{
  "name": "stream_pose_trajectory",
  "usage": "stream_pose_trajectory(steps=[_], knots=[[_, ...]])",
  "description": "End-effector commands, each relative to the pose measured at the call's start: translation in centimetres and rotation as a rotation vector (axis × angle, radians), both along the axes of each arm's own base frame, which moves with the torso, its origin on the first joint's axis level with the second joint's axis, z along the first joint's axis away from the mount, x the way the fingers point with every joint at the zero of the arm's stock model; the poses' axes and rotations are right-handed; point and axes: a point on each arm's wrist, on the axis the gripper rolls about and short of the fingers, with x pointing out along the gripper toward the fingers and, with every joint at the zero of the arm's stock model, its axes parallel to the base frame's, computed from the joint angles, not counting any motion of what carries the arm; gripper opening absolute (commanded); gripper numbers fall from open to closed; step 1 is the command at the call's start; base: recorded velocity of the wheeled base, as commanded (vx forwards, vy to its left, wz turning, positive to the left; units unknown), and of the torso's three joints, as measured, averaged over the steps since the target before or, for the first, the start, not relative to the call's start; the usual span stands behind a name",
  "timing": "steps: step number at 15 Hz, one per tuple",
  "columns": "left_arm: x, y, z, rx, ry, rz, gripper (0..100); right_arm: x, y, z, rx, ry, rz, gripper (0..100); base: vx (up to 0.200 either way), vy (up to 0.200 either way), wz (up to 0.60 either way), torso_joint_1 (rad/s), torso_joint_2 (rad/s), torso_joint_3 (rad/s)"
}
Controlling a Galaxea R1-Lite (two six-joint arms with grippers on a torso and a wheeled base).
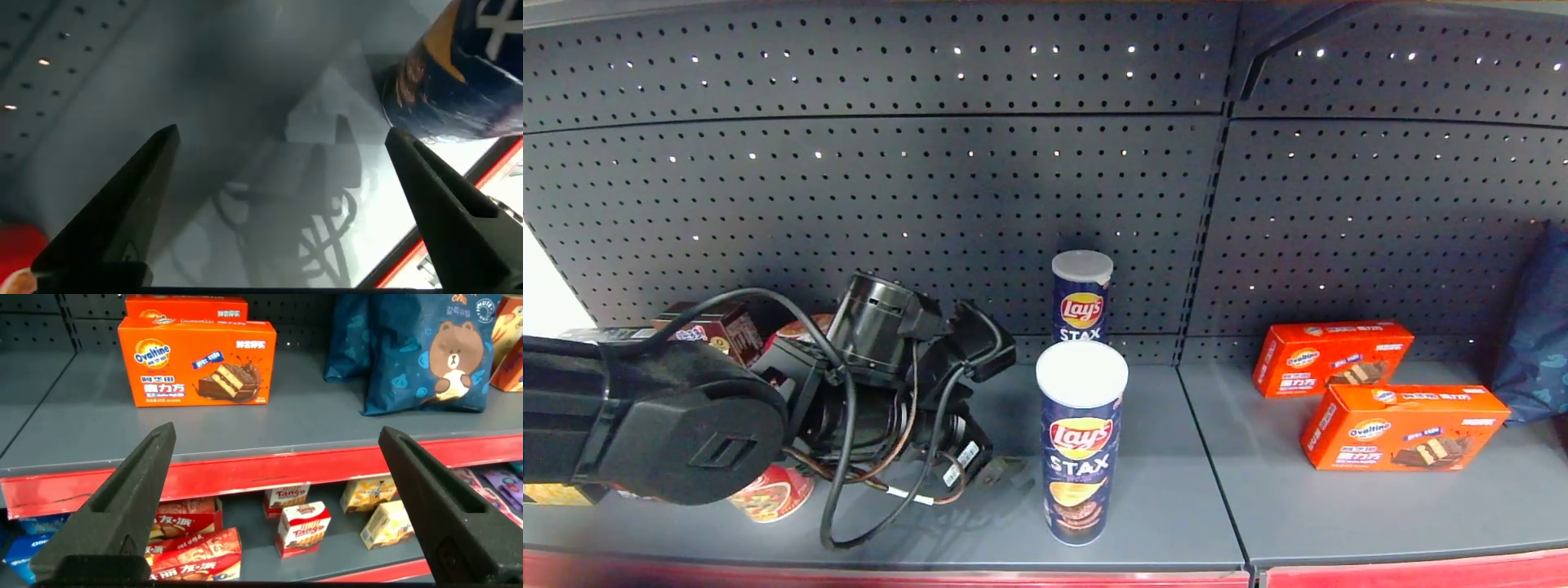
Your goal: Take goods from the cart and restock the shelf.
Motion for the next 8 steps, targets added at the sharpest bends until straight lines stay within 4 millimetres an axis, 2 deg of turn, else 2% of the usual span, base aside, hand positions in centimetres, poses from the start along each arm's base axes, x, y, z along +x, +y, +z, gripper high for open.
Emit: stream_pose_trajectory(steps=[1,8], knots=[[0.1,-0.3,-0.3,0.005,0.006,-0.009,100,0.0,0.0,0.0,0.0,0.0,0.001,100,0.0,0.0,0.0,0.0,0.0,0.0],[1.0,-1.6,0.5,-0.011,-0.016,-0.03,100,0.0,0.0,0.0,-0.011,0.003,0.001,100,0.0,0.0,0.0,0.0,0.0,0.0]])
